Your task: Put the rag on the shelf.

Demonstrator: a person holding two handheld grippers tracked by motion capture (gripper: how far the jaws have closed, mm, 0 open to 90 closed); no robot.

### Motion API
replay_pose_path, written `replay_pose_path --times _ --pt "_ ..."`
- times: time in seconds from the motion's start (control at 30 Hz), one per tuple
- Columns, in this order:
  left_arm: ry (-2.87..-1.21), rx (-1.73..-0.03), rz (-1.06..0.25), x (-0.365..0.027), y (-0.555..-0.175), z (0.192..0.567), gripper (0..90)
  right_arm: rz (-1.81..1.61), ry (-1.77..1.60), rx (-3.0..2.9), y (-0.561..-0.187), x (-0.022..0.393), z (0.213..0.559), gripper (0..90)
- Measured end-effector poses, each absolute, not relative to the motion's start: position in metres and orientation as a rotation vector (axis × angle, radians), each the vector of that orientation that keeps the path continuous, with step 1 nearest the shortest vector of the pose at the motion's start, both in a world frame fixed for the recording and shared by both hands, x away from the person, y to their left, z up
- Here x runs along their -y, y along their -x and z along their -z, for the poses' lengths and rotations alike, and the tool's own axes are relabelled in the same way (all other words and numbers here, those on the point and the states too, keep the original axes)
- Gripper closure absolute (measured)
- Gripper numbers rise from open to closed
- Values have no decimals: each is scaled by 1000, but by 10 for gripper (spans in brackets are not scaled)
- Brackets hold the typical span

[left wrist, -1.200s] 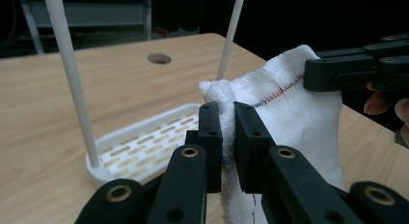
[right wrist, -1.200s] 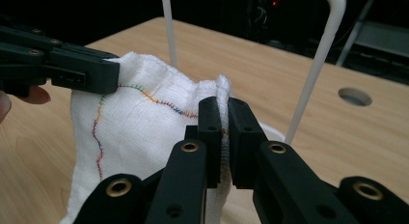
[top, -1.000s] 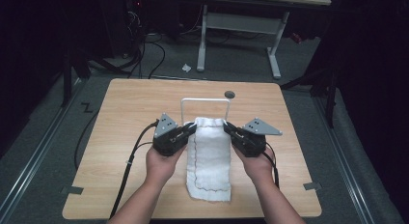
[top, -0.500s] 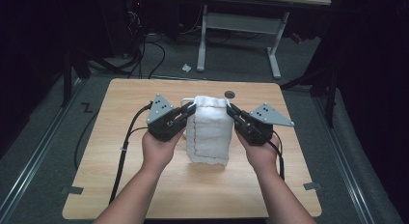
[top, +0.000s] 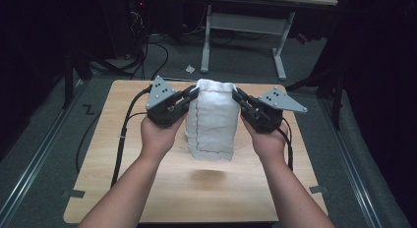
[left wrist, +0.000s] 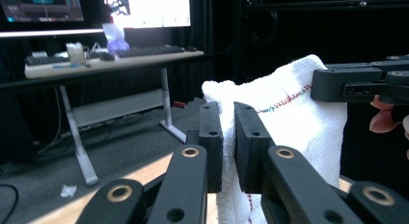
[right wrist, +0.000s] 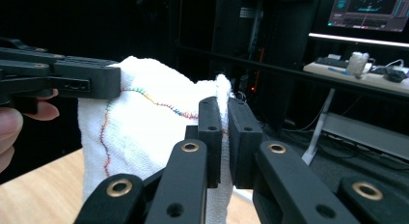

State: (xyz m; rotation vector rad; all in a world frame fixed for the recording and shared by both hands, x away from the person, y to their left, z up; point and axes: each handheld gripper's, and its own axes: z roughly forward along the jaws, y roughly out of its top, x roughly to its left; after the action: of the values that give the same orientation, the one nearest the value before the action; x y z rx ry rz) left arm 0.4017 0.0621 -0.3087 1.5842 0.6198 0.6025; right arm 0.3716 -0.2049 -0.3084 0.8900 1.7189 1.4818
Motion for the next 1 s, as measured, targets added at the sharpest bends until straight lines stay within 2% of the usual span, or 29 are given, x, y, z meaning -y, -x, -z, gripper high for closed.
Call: replay_pose_path --times 0.23,0.67,1.0 --pt "-1566 -611 -633 -61 -420 300 830 -1499 -898 -1682 -390 204 298 857" --pt "-1564 -671 -587 -58 -469 300 829 -1557 -1010 -1671 -448 208 305 857" --pt "-1589 -693 -610 -52 -496 304 828 -1527 -1028 -1716 -482 213 310 856"
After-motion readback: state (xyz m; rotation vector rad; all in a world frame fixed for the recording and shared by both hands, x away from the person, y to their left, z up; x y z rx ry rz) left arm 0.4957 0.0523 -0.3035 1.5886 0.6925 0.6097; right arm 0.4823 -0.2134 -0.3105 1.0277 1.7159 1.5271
